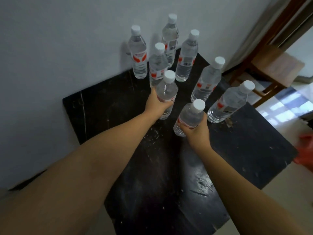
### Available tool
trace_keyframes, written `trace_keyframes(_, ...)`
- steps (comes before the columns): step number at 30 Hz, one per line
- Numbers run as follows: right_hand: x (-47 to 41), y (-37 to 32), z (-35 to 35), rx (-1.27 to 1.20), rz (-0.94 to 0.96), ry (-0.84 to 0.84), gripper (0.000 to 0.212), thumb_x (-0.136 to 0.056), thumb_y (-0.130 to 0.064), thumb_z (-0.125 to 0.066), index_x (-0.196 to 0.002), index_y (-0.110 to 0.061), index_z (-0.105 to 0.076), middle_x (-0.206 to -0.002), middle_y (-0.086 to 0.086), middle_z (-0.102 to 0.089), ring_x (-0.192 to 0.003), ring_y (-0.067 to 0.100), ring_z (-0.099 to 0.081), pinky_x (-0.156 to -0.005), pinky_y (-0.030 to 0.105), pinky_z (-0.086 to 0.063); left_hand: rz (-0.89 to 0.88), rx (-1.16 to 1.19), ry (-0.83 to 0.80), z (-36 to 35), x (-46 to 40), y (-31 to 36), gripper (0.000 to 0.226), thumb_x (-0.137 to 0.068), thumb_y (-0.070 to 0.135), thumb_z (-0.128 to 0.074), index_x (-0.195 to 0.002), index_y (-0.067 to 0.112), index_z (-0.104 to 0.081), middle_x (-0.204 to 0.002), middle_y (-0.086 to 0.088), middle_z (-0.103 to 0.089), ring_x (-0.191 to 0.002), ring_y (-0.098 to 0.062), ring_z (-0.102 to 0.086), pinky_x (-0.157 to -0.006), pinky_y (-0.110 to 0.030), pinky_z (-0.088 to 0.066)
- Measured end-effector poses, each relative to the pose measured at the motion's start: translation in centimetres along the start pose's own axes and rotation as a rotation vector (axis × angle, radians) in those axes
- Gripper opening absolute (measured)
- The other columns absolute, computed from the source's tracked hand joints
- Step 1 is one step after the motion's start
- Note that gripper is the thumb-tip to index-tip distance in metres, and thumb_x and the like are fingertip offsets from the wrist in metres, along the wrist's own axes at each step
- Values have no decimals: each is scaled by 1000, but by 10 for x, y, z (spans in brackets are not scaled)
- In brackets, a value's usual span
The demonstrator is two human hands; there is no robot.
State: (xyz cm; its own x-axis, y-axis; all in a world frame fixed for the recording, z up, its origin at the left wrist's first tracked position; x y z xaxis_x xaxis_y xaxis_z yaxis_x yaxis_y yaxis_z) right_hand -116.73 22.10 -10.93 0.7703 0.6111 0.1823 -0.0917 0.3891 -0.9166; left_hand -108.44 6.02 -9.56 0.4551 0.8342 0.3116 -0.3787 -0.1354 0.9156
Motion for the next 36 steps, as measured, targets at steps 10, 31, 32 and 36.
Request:
trace_keyframes(10, -5, 5, -3, 40, 35, 5, 85, -72, -11, -82, -141, -11, -32, -137, 6, -51, -124, 17, -51, -104, 28, -41, 10, -14, -143, -5, -12, -16, 83, -79, 14, -75, -146, 25, -28, -145, 0, -43, -135, -19, -40, -112, -38, -35)
trace_keyframes(31, 29, 16, 0, 423, -315, -256, 94, -82, -33, -74, -151, -6, -17, -154, 18, -24, -139, 33, -32, -111, 38, -31, 96, -317, -82, 37, 58, -36, 68, -90, 20, -64, -147, 21, -26, -144, -10, -42, -127, -24, -48, -96, -32, -46)
trace_keyframes(32, 34, 14, 0, 485, -308, -310, 89, -82, -36, -74, -149, -5, -24, -152, 17, -30, -136, 32, -37, -109, 37, -34, 100, -334, -70, 40, 66, -37, 65, -90, 20, -63, -145, 21, -28, -142, -10, -43, -124, -23, -50, -90, -29, -46)
trace_keyframes(36, 48, 5, -3, 647, -240, -495, 62, -87, -33, -68, -139, -7, -45, -137, 10, -51, -121, 26, -54, -96, 31, -44, 113, -468, -39, 49, 91, -43, 55, -90, 23, -63, -139, 18, -39, -131, -8, -53, -113, -21, -57, -85, -29, -46)
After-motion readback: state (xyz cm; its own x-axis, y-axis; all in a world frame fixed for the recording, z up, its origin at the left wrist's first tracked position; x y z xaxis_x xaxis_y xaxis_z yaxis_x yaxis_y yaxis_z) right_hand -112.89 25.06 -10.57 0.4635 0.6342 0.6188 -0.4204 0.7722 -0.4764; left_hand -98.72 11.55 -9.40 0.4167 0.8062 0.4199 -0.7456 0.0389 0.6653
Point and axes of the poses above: each hand's wrist, its own x-axis away from the middle knuckle, its own z-axis out of the back of the hand, y = z × x, the point moved 4 cm from there along -x, towards the middle knuckle
